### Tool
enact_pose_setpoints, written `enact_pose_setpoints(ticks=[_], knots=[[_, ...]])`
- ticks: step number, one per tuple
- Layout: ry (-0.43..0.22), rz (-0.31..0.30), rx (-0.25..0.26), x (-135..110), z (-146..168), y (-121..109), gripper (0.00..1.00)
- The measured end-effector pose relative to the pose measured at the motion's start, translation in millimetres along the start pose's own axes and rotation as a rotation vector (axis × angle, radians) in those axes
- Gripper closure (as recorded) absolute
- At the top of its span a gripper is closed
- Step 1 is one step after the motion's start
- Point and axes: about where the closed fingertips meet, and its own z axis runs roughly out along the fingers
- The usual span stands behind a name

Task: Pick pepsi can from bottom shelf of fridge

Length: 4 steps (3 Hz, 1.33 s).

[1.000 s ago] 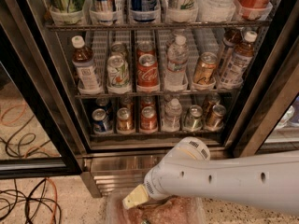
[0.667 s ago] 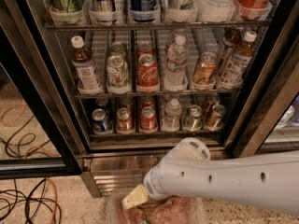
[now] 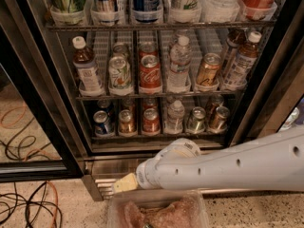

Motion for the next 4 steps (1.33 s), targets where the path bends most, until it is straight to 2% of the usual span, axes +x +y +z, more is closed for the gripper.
enact_pose_setpoints(ticks=[1, 2, 3, 4], knots=[[-0.041, 0.036, -0.019, -26.2, 14.1, 0.1, 0.00], [-0.041, 0.041, -0.018, -26.9, 14.8, -0.3, 0.00], [-0.080, 0.037, -0.011, -40.4, 10.2, -2.7, 0.00], [-0.128, 0.013, -0.022, -67.1, 13.3, 1.1, 0.00]])
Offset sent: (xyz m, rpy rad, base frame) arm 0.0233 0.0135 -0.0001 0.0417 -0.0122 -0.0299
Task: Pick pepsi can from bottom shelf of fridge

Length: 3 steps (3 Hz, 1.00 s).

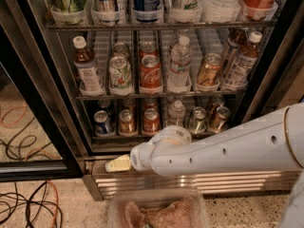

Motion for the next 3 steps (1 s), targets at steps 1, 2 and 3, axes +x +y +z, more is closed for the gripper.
enact_pose_setpoints(ticks=[1, 2, 3], knots=[[-0.018, -0.027, -0.014, -15.6, 10.2, 7.4, 0.07], [-0.010, -0.053, -0.043, -18.8, 26.6, 22.7, 0.00], [-0.010, -0.057, -0.043, -18.7, 27.1, 22.6, 0.00]])
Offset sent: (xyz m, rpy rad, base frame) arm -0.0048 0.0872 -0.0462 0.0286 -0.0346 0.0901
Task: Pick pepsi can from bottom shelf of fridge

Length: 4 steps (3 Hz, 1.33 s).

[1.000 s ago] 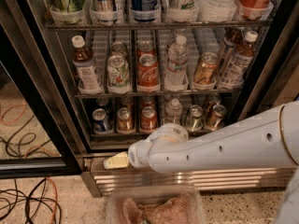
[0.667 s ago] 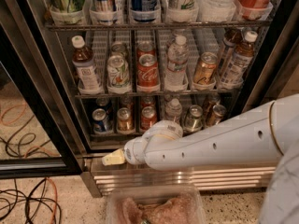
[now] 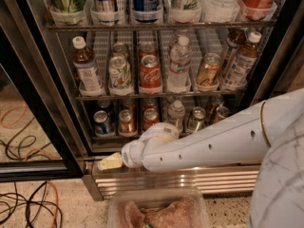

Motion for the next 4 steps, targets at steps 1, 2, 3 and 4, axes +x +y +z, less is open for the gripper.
enact_pose_setpoints(ticks=[1, 2, 3, 4], knots=[[-0.020, -0.016, 0.034, -15.2, -4.2, -7.4, 0.00], [-0.018, 0.036, 0.134, -12.5, 19.3, -12.0, 0.00], [-0.029, -0.048, 0.132, -14.5, 25.7, 3.9, 0.00], [-0.049, -0.067, 0.138, -8.9, 26.7, -1.1, 0.00]])
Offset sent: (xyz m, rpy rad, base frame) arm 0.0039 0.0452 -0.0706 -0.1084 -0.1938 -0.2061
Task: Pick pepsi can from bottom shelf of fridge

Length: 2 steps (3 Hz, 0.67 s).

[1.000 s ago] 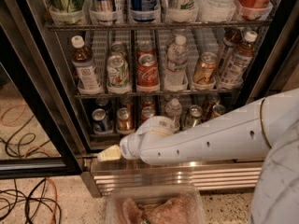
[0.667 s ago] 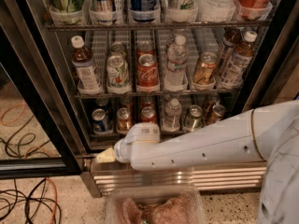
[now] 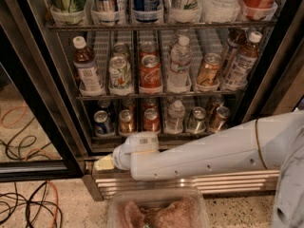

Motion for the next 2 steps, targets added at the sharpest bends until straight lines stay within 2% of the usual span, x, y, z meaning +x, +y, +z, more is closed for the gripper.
enact_pose_setpoints(ticks=[2], knots=[[-0.073, -0.036, 0.078, 36.2, 21.2, -1.5, 0.00]])
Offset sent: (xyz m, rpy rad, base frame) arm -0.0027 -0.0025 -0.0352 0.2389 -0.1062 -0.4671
